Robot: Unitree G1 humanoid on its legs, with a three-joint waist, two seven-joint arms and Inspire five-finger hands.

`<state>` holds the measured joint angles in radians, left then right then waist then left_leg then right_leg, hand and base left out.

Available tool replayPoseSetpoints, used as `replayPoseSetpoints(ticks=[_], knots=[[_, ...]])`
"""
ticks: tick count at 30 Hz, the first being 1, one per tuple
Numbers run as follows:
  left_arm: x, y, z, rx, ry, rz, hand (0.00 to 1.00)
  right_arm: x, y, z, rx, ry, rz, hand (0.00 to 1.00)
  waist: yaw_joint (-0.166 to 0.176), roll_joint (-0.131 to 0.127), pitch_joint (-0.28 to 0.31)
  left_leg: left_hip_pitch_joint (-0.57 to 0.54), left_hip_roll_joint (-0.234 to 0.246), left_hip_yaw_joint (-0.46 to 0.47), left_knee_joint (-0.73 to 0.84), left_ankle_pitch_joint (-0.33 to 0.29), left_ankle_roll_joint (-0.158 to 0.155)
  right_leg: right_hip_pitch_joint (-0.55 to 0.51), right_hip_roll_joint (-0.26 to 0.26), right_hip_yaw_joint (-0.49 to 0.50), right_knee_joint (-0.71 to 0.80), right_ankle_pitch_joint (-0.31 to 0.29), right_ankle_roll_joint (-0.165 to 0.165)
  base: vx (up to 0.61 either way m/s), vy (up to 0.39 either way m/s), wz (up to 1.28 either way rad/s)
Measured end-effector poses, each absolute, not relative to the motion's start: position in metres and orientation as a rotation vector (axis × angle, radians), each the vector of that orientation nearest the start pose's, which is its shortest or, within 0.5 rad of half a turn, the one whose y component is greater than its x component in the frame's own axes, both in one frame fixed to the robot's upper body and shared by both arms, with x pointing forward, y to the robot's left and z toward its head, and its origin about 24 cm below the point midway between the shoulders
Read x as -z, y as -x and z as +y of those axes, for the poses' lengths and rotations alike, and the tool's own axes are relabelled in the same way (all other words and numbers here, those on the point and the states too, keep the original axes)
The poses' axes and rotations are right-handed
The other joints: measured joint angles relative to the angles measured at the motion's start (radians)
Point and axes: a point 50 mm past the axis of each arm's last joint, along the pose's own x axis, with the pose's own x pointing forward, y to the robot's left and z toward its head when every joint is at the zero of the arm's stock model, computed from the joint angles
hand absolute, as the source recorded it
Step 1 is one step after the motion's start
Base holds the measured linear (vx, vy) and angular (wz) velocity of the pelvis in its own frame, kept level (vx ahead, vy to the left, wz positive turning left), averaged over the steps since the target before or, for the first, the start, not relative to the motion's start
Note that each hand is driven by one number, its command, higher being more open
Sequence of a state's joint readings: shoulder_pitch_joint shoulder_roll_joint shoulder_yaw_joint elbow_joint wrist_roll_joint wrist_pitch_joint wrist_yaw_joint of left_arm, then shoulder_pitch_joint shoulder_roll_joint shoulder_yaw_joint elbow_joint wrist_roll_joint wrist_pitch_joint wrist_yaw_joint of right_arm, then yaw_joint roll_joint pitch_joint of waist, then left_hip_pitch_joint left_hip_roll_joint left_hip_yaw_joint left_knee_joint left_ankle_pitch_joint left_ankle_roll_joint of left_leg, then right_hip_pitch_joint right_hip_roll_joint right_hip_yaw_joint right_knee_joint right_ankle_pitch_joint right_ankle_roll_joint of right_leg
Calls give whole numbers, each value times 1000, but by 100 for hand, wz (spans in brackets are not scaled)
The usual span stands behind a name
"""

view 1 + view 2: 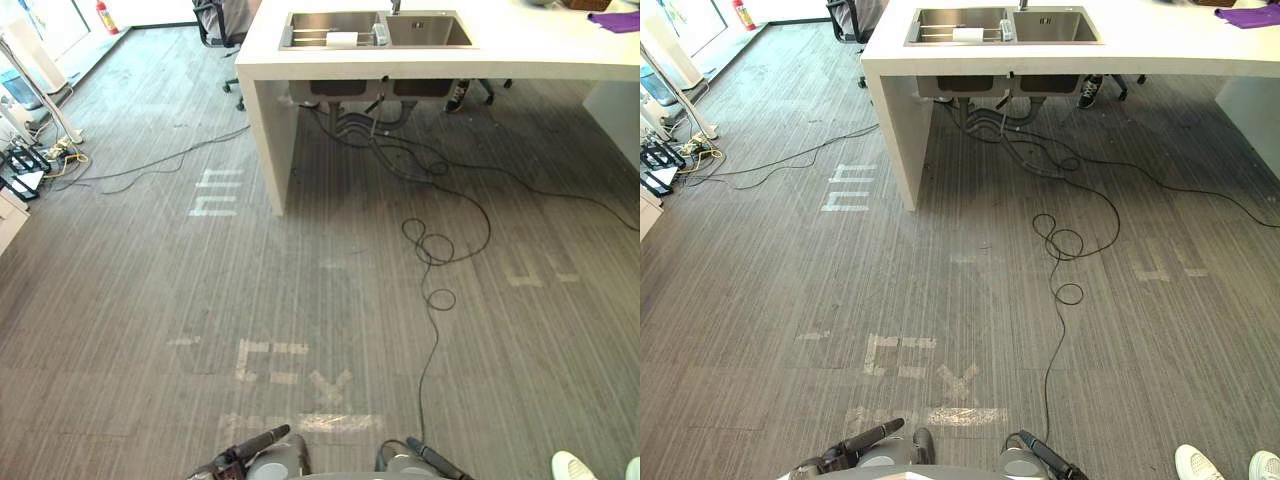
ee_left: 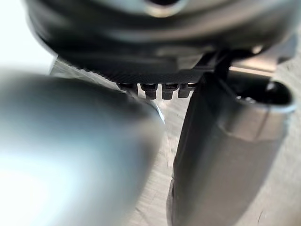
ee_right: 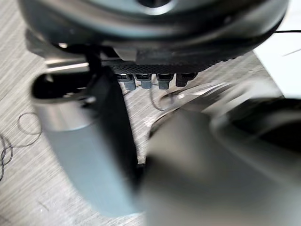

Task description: Walk over to the sink, pick up the cup, carry it to the dishwasher, place the cup inside the dishwasher, then close the dishwasher door

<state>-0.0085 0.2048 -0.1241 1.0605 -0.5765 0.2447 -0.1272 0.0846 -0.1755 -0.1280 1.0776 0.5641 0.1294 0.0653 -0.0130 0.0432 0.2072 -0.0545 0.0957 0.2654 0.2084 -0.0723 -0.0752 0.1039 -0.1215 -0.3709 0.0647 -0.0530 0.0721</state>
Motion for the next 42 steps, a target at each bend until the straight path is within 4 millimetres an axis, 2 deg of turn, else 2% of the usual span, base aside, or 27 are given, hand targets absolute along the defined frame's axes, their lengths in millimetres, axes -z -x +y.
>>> replayPoseSetpoints(ticks=[3, 6, 8, 12, 14, 17, 19, 23, 25, 28, 31, 35, 38, 42], knots=[[157, -116, 197, -121, 356, 1236, 100, 154, -113, -220, 428, -481, 1054, 100, -5, -3, 12, 1, -2, 27, -12, 19, -22, 22, -7, -48, -11, 1, 2, -18, -20, 36], [155, -119, 197, -104, 333, 1229, 100, 142, -149, -215, 371, -456, 956, 100, 2, -3, 18, 1, -3, 31, -12, 27, -18, 36, -8, -69, -14, 1, 3, -42, 1, 23], [154, -122, 198, -101, 306, 1214, 100, 135, -164, -217, 330, -405, 898, 100, 17, -3, 18, 1, -3, 38, -13, 34, -9, 38, -9, -74, -15, 2, 5, -62, 16, 11], [151, -131, 195, -117, 247, 1148, 100, 128, -169, -233, 271, -317, 831, 100, 28, -4, 19, 5, -6, 35, -18, 39, -1, 55, -12, -94, -17, 6, 10, -57, 21, 14], [144, -144, 195, -135, 168, 1078, 100, 125, -171, -240, 246, -249, 815, 100, 28, -5, 19, 14, -15, 33, -51, 63, 35, 55, -14, -102, -18, 11, 9, -69, 31, 10], [140, -153, 196, -170, 50, 1036, 100, 123, -175, -238, 201, -181, 819, 100, 27, -7, 19, 30, -23, 35, -89, 80, 54, 55, -15, -103, -20, 14, 8, -63, 27, 2], [137, -157, 199, -195, -37, 1005, 100, 123, -177, -230, 146, -140, 838, 100, 28, -12, 17, 39, -30, 43, -119, 94, 57, 53, -15, -102, -33, 20, 7, -50, 36, -2], [136, -153, 201, -223, -91, 978, 100, 126, -172, -211, 92, -154, 858, 100, 29, -28, 6, 61, -41, 53, -174, 114, 62, 51, -15, -98, -49, 22, 8, 21, 15, -4], [137, -142, 201, -223, -93, 982, 100, 129, -162, -199, 75, -179, 885, 100, 29, -43, -8, 93, -52, 75, -238, 134, 66, 48, -15, -79, -55, 21, 11, 102, 11, -25], [143, -125, 198, -191, -65, 1045, 100, 135, -146, -191, 78, -215, 958, 100, 22, -56, -27, 127, -63, 101, -293, 153, 75, 47, -14, -52, -69, 20, 18, 105, 10, -27], [148, -115, 197, -192, 27, 1098, 100, 143, -131, -190, 102, -239, 1021, 100, 13, -62, -35, 141, -66, 111, -294, 152, 73, 53, -16, -39, -69, 22, 23, 106, 1, -17], [156, -100, 199, -206, 192, 1166, 100, 152, -111, -189, 155, -320, 1080, 100, -8, -59, -52, 198, -63, 140, -295, 136, 50, 90, -15, -10, -62, 18, 28, 34, -15, -22], [161, -92, 198, -206, 280, 1203, 100, 155, -108, -188, 182, -374, 1080, 100, -27, -59, -65, 204, -62, 142, -299, 136, 50, 85, -17, -3, -48, 10, 35, -34, -21, -10], [162, -92, 199, -207, 330, 1212, 100, 158, -104, -189, 206, -390, 1084, 100, -28, -57, -67, 201, -66, 132, -302, 140, 56, 65, -25, -2, -13, -8, 26, -92, 6, 3]])
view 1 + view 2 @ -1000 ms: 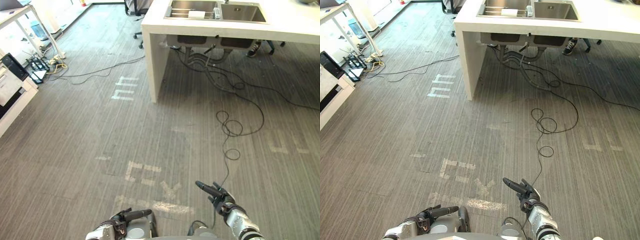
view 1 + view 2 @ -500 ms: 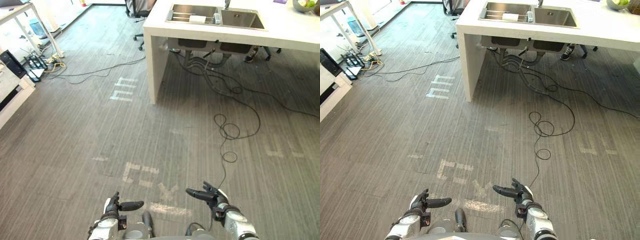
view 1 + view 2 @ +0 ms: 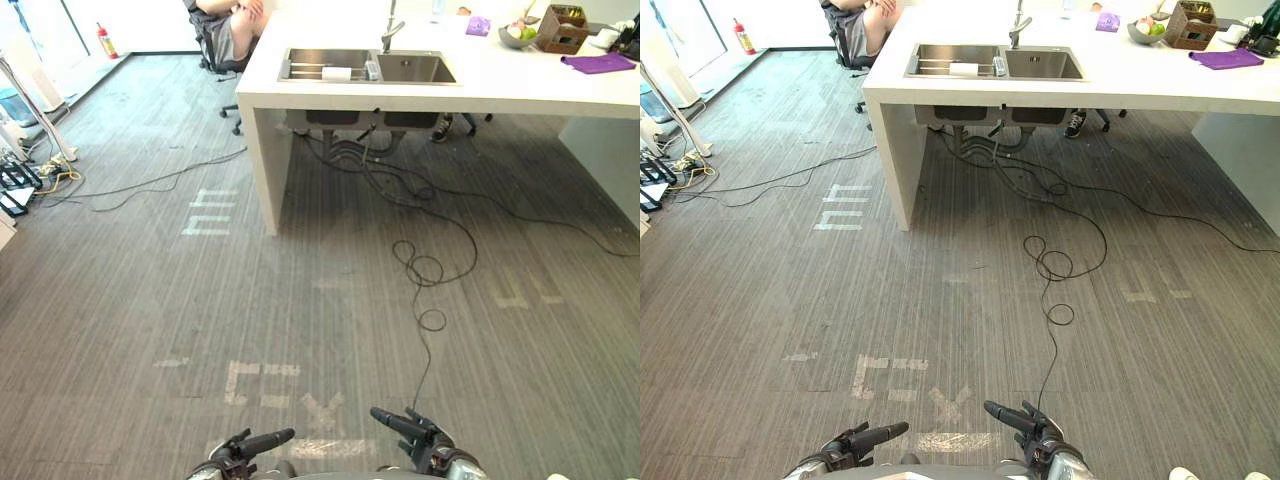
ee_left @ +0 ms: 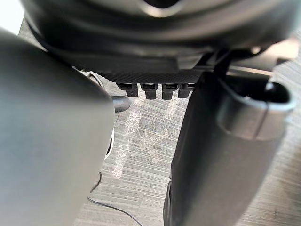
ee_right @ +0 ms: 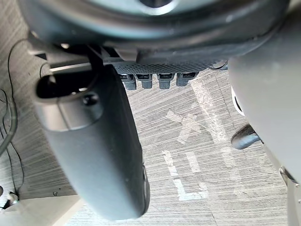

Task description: Walk over to the sink, pick up the cup, carry it to the dishwasher, place the cup inside the dishwasher, then close the dishwasher door

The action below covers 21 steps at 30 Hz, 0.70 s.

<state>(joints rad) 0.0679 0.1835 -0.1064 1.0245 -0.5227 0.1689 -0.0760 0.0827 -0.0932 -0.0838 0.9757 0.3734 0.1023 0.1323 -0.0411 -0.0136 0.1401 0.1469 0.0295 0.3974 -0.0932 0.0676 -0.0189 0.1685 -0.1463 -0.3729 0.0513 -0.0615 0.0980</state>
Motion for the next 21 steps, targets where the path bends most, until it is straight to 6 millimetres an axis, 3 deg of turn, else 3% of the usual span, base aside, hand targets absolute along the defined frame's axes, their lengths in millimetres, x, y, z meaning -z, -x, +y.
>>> replayPoseSetpoints(ticks=[4, 7, 9, 11, 13, 16, 18, 19, 20, 21], knots=[[161, -95, 199, -190, 337, 1217, 100, 157, -111, -192, 211, -373, 1073, 100, 0, 0, -6, -53, -14, -6, 0, 1, 14, -106, -36, 7, 117, -58, -9, -100, 55, 4], [159, -108, 198, -155, 323, 1214, 100, 152, -125, -202, 233, -360, 1042, 100, -2, -1, 7, -109, -49, -11, 0, -6, 25, -209, -85, 19, 218, -86, 5, -48, 69, 5], [158, -114, 197, -134, 300, 1222, 100, 150, -131, -207, 248, -381, 1028, 100, -9, -5, 27, -102, -74, -27, 0, -8, 28, -215, -116, 19, 263, -99, 25, 28, 76, 17], [158, -115, 198, -125, 286, 1224, 100, 149, -133, -209, 253, -381, 1036, 100, -13, -5, 36, -70, -90, -44, 0, -16, 70, -187, -136, 21, 305, -98, 42, 136, 72, 17], [156, -120, 196, -117, 285, 1213, 100, 147, -139, -210, 251, -383, 1013, 100, -27, -7, 55, -36, -87, -77, 1, -24, 82, -200, -154, 25, 421, -90, 43, 116, 13, 40], [141, -159, 182, -26, 258, 1140, 100, 139, -151, -212, 264, -443, 942, 100, -41, 9, 96, -16, -36, -190, 20, -31, 90, -283, -92, 59, 456, -137, 15, 132, -73, 92], [132, -180, 172, 3, 258, 1084, 100, 136, -156, -212, 275, -479, 914, 100, -41, 0, 115, 0, -23, -222, 32, -41, 79, -332, -74, 77, 379, -105, 14, 128, -86, 60], [129, -184, 166, 8, 272, 1074, 100, 134, -158, -212, 280, -492, 908, 100, -42, 5, 123, 10, -18, -227, 45, -56, 72, -345, -68, 84, 307, -61, 14, 209, -155, 21], [128, -187, 159, 15, 299, 1072, 100, 133, -160, -211, 284, -513, 900, 100, -41, -3, 132, 22, -13, -229, 103, -103, 59, -342, -58, 94, 159, 26, 19, 278, -216, 10], [128, -186, 158, 16, 306, 1077, 100, 132, -160, -210, 283, -514, 901, 100, -41, -6, 132, 22, -13, -229, 135, -128, 51, -340, -57, 96, 109, 51, 19, 315, -265, 2]])
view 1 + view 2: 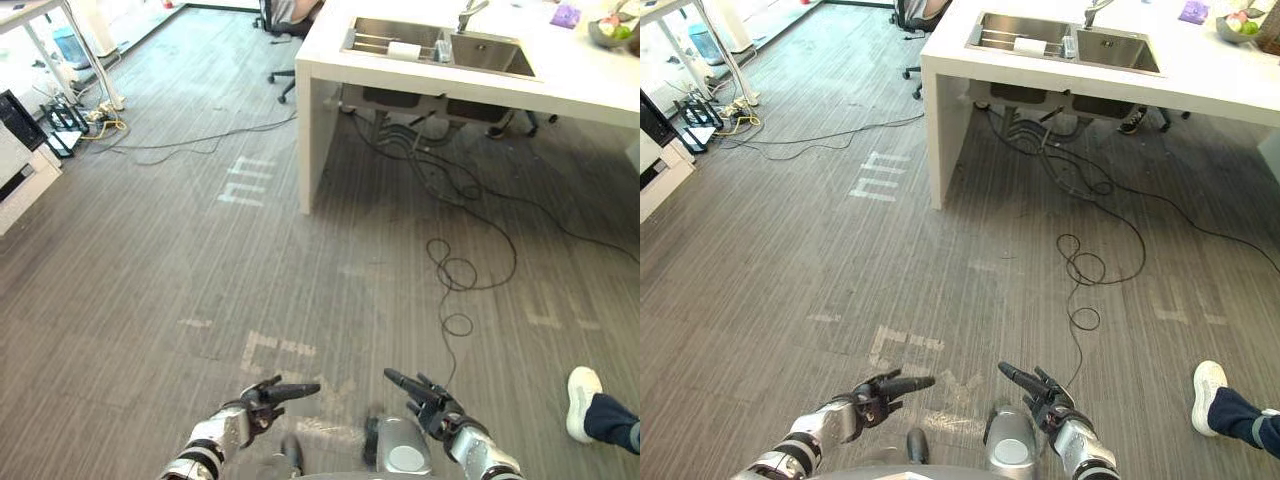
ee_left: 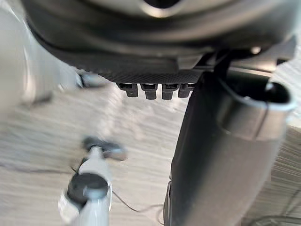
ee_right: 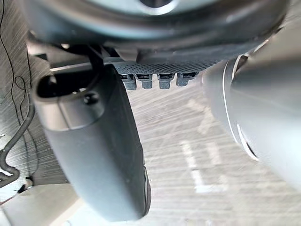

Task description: Walk over to the sink, pick up the cup, carry it to the dishwasher, place the cup inside the dishwasher, then close the dishwasher door

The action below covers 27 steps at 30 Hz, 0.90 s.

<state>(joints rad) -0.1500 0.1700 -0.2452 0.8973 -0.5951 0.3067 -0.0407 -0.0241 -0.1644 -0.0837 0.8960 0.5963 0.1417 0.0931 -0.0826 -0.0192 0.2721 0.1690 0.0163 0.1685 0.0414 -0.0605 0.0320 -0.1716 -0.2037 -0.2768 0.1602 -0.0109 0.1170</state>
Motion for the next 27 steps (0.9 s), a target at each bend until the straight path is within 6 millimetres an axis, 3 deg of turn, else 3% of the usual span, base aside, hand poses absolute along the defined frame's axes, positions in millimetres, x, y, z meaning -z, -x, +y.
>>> replayPoseSetpoints(ticks=[2, 3, 4, 5, 7, 8, 10, 11, 12, 14, 15, 16, 17, 19, 21, 22, 23, 25, 27], knots=[[130, -182, 158, 16, 314, 1108, 100, 134, -154, -209, 291, -521, 913, 100, -1, -25, -2, 3, -18, -12, 100, -88, -31, 17, -21, 3, -75, 4, 18, 296, -286, 16], [132, -179, 157, 18, 304, 1125, 100, 136, -148, -211, 316, -534, 929, 100, -12, -38, 3, 11, -22, -29, 152, -134, -53, 27, -33, 14, -45, 70, 9, 328, -328, 45], [134, -175, 153, 32, 295, 1150, 100, 139, -140, -215, 353, -542, 945, 100, -21, -9, -2, 13, 12, -48, 176, -164, -74, 13, -10, 19, 23, 68, 2, 336, -311, 42], [135, -172, 153, 35, 291, 1160, 100, 140, -135, -216, 365, -546, 953, 100, -21, 0, -3, 18, 29, -52, 185, -178, -88, 7, 6, 25, 54, 63, -6, 353, -269, 24], [143, -158, 156, 28, 277, 1212, 100, 146, -117, -216, 397, -565, 985, 100, -19, 20, -16, 40, 94, -64, 208, -231, -131, -25, 53, 24, 191, 6, -95, 336, -262, 9], [145, -155, 157, 30, 266, 1223, 100, 147, -112, -216, 402, -566, 995, 100, -18, 20, -20, 46, 108, -67, 208, -241, -139, -34, 60, 19, 227, -16, -122, 302, -259, 12], [152, -139, 153, 35, 248, 1255, 100, 152, -89, -220, 450, -574, 1034, 100, -19, 59, -51, 52, 169, -75, 210, -278, -123, -53, 115, -14, 279, -96, -180, 330, -216, 9], [153, -137, 152, 37, 245, 1255, 100, 152, -85, -221, 458, -576, 1041, 100, -17, 65, -60, 44, 179, -78, 240, -287, -106, -55, 124, -21, 277, -108, -194, 392, -169, 2], [151, -141, 150, 36, 255, 1221, 100, 153, -82, -224, 475, -577, 1042, 100, -16, 73, -65, -63, 184, -70, 531, -267, -117, -50, 138, -31, 286, -136, -212, 433, -153, 11], [151, -142, 152, 15, 285, 1192, 100, 154, -73, -226, 485, -567, 1062, 100, -29, 91, -73, -146, 249, -50, 755, -141, -152, 23, 168, -58, 257, -170, -219, 539, -162, 22], [149, -144, 153, -3, 307, 1155, 100, 154, -68, -227, 487, -557, 1075, 100, -24, 92, -69, -194, 280, -64, 893, -40, -150, 100, 189, -58, 207, -180, -227, 542, -107, 9], [147, -148, 154, -16, 329, 1121, 100, 154, -68, -228, 481, -543, 1078, 100, -14, 87, -66, -251, 276, -63, 989, -95, -141, 162, 193, -51, 176, -187, -241, 442, -66, -6], [145, -151, 153, -18, 346, 1098, 100, 154, -69, -230, 477, -531, 1075, 100, -9, 86, -66, -281, 261, -43, 988, -140, -137, 201, 189, -43, 153, -178, -223, 407, -59, -25], [142, -153, 151, -18, 370, 1064, 100, 151, -78, -233, 466, -522, 1052, 100, 5, 81, -63, -310, 209, -6, 860, -185, -114, 253, 178, -11, 115, -178, -219, 341, -29, -48], [139, -157, 148, -14, 394, 1019, 100, 147, -96, -233, 439, -522, 1008, 100, 15, 79, -62, -338, 136, 9, 579, -190, -120, 289, 161, 27, 76, -172, -209, 377, 36, -63], [137, -157, 147, -25, 420, 1002, 100, 144, -109, -232, 422, -522, 973, 100, 15, 83, -58, -345, 101, 8, 283, -129, -138, 323, 162, 51, 30, -165, -197, 411, 86, -55], [136, -157, 145, -34, 435, 990, 100, 143, -115, -230, 407, -528, 960, 100, 16, 92, -53, -354, 106, 5, 114, -64, -150, 359, 178, 67, -11, -160, -188, 338, 98, -50], [133, -161, 144, -32, 436, 965, 100, 144, -115, -229, 397, -535, 963, 100, 19, 103, -46, -388, 136, 13, 86, -43, -162, 413, 202, 76, -62, -163, -171, 284, 153, -29], [132, -165, 145, -37, 421, 959, 100, 146, -113, -226, 381, -531, 979, 100, 39, 98, -41, -368, 151, 71, 136, 74, -126, 467, 188, 114, -76, -194, -135, 306, 227, -44]])
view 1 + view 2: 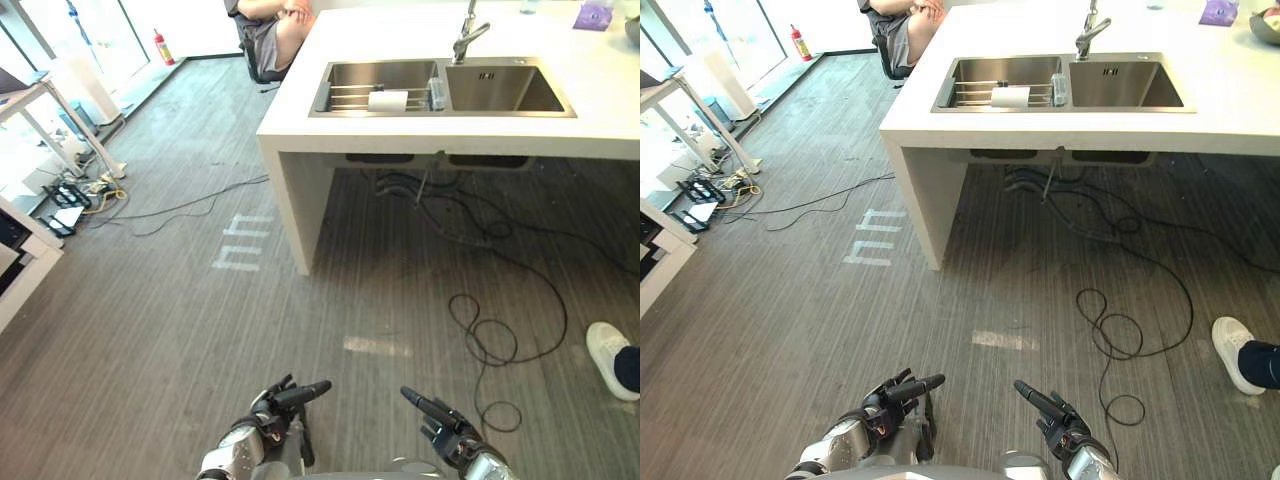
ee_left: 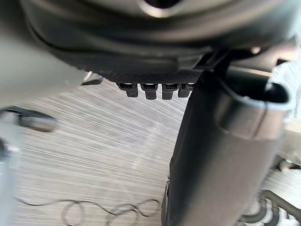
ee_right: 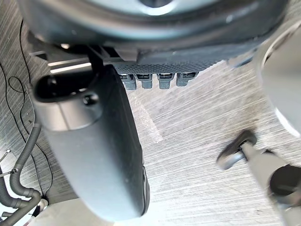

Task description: Walk over to the sink, pick up the cup, carry it to the dishwasher, place the cup inside the dishwasher, then close the dishwasher door

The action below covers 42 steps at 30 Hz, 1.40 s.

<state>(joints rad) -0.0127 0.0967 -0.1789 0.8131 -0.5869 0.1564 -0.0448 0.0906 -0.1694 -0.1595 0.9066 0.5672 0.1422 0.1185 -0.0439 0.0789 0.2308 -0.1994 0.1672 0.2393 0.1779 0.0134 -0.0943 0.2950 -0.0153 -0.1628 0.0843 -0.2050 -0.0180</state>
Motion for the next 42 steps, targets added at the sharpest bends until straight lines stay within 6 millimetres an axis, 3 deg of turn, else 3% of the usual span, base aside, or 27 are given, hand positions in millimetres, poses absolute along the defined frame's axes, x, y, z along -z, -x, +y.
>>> replayPoseSetpoints(ticks=[1, 3, 5, 6, 7, 8, 9, 10, 11, 12, 13, 14, 16, 17, 19, 20, 21, 22, 24, 25, 26, 32, 35, 38, 41, 42], knots=[[131, -167, 145, -35, 415, 959, 100, 146, -113, -225, 368, -527, 981, 100, -2, -12, 7, 2, -15, 9, 9, 29, 28, -3, -26, 17, 16, -21, 18, 309, 217, -38], [130, -170, 146, -42, 424, 949, 100, 148, -109, -223, 358, -529, 1004, 100, -1, -18, 11, -16, -39, -1, 49, 31, 32, -24, -50, 30, 55, -28, 29, 316, 179, -25], [130, -169, 148, -52, 428, 951, 100, 153, -102, -219, 351, -535, 1039, 100, 0, -21, 10, -13, -51, 1, 81, 29, 69, -58, -72, 33, 152, -33, 37, 311, 195, -17], [132, -165, 152, -68, 430, 959, 100, 154, -98, -220, 361, -538, 1056, 100, 3, -42, -1, 6, -72, 21, 73, 10, 107, -112, -105, 37, 280, -53, 71, 367, 201, -17], [134, -160, 157, -84, 424, 972, 100, 156, -94, -218, 366, -543, 1080, 100, 3, -78, -20, 32, -109, 41, 46, 0, 122, -186, -162, 42, 430, -62, 113, 365, 180, -19], [135, -158, 158, -89, 421, 978, 100, 158, -92, -218, 370, -546, 1089, 100, 4, -93, -27, 47, -127, 54, 32, -3, 126, -221, -189, 48, 504, -52, 142, 368, 153, -17], [136, -153, 160, -100, 420, 983, 100, 157, -92, -219, 383, -544, 1079, 100, 5, -111, -36, 77, -155, 69, 15, -11, 141, -283, -238, 51, 636, -4, 221, 304, 128, -20], [138, -149, 161, -113, 415, 986, 100, 156, -96, -221, 398, -545, 1062, 100, 2, -116, -38, 116, -170, 74, -2, -24, 151, -327, -270, 51, 744, 88, 263, 302, 128, -17], [138, -147, 161, -120, 415, 987, 100, 155, -98, -223, 403, -539, 1055, 100, 1, -114, -38, 139, -171, 74, -8, -30, 156, -346, -281, 49, 796, 110, 262, 247, 94, -10], [138, -147, 160, -135, 413, 982, 100, 155, -101, -223, 413, -538, 1048, 100, 1, -112, -37, 166, -168, 74, -15, -35, 160, -372, -291, 39, 849, 78, 243, 259, 58, -2], [137, -149, 163, -164, 401, 964, 100, 153, -109, -223, 418, -537, 1035, 100, 3, -104, -33, 207, -150, 73, -34, -35, 161, -396, -296, -30, 839, -21, 203, 267, 19, -4], [135, -151, 166, -186, 399, 945, 100, 153, -111, -223, 428, -531, 1036, 100, 7, -97, -28, 226, -134, 73, -42, -36, 160, -402, -292, -81, 775, -55, 185, 233, -12, -4], [132, -155, 170, -219, 382, 914, 100, 153, -110, -225, 449, -541, 1034, 100, 15, -79, -18, 255, -97, 69, -48, -50, 136, -406, -277, -152, 615, -67, 169, 127, -99, -13], [131, -157, 173, -241, 367, 895, 100, 153, -108, -226, 473, -560, 1021, 100, 28, -80, -16, 272, -76, 70, -53, -77, 99, -426, -287, -181, 444, -44, 167, 119, -179, -16], [131, -156, 176, -261, 357, 894, 100, 154, -104, -228, 512, -569, 1002, 100, 29, -82, -15, 285, -65, 62, -53, -94, 74, -443, -316, -172, 259, 50, 159, 155, -278, 1], [132, -153, 179, -273, 354, 900, 100, 156, -98, -229, 538, -577, 1011, 100, 29, -105, -11, 302, -70, 49, -51, -106, 35, -440, -338, -153, 181, 133, 146, 171, -315, 20], [133, -151, 182, -282, 351, 902, 100, 158, -93, -227, 550, -583, 1027, 100, 28, -118, -1, 318, -77, 41, -51, -108, 18, -430, -348, -149, 179, 198, 150, 202, -370, 42], [135, -148, 181, -293, 364, 917, 100, 162, -80, -224, 579, -589, 1066, 100, 22, -113, 10, 337, -64, 6, -55, -103, -14, -417, -338, -156, 211, 237, 156, 177, -317, 38], [137, -141, 178, -296, 383, 933, 100, 163, -72, -227, 625, -612, 1073, 100, 27, -72, 5, 331, -22, -47, -53, -111, -37, -416, -289, -180, 232, 194, 136, 206, -319, 17], [138, -138, 182, -314, 387, 938, 100, 164, -72, -223, 638, -640, 1061, 100, 27, -67, 4, 329, 15, -64, -51, -117, -45, -413, -251, -195, 237, 172, 121, 141, -217, -2], [143, -134, 188, -337, 377, 952, 100, 167, -49, -211, 566, -690, 1090, 100, 53, -110, -50, 270, -16, -112, 24, -170, -17, -306, -229, -205, 10, 311, 162, 58, -115, -3], [143, -135, 187, -333, 377, 949, 100, 167, -49, -211, 566, -691, 1090, 100, 49, -112, -52, 273, -18, -108, 15, -170, -17, -311, -230, -202, 10, 311, 162, 0, 0, -2], [136, -146, 177, -274, 375, 918, 100, 166, -51, -211, 565, -693, 1082, 100, 34, -118, -55, 301, -39, -89, -32, -154, -7, -330, -251, -185, 38, 297, 169, 4, 16, -11], [112, -178, 156, -147, 387, 798, 100, 166, -49, -212, 586, -711, 1066, 100, 10, -119, -57, 346, -67, -78, -94, -135, 3, -338, -281, -171, 83, 265, 173, 18, 35, -3], [60, -233, 133, 20, 412, 573, 100, 167, -34, -210, 653, -757, 1063, 100, -21, -118, -74, 379, -90, -90, -158, -129, 8, -353, -315, -174, 159, 194, 189, 67, 13, 16], [48, -243, 129, 47, 420, 524, 100, 167, -29, -210, 675, -772, 1065, 100, -26, -117, -83, 381, -92, -95, -164, -129, 9, -357, -319, -173, 175, 180, 188, 151, 0, 28]])
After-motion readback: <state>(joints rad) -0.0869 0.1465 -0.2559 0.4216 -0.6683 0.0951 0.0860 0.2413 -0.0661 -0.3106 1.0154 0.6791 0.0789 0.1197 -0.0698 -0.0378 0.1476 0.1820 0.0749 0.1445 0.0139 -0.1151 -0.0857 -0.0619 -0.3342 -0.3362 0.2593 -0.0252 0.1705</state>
